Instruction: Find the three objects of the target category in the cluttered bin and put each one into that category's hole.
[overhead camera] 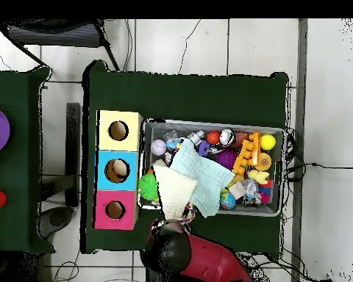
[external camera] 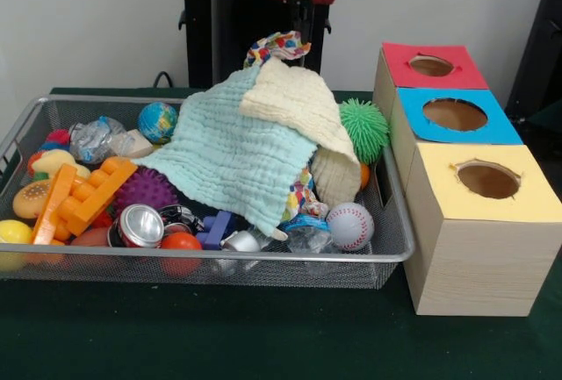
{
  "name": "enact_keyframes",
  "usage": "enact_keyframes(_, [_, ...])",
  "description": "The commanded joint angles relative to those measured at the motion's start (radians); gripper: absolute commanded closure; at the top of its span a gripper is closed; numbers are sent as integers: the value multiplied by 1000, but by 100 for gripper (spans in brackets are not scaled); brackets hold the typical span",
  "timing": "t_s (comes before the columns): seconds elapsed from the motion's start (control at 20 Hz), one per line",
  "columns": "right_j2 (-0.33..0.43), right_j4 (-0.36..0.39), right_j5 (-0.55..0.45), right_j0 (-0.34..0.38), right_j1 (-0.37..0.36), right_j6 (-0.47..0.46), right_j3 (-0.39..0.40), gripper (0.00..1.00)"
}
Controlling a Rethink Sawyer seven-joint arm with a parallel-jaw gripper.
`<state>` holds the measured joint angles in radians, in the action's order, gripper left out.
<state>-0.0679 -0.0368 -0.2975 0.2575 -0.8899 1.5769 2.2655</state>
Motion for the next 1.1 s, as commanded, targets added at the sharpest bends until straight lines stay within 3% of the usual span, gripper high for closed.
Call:
enact_keyframes(0.05, [-10, -55, -64, -18, 21, 214, -106, 100])
enact_keyframes(0.3, [-38, -57, -115, -44, -23, 213, -112, 100])
enact_keyframes(0.7, [-48, -67, -142, -56, -35, 204, -124, 100])
enact_keyframes(0.95, [-86, -65, -263, -84, -110, 212, -157, 100])
enact_keyframes(1.1, [-83, -69, -258, -79, -128, 209, -167, 100])
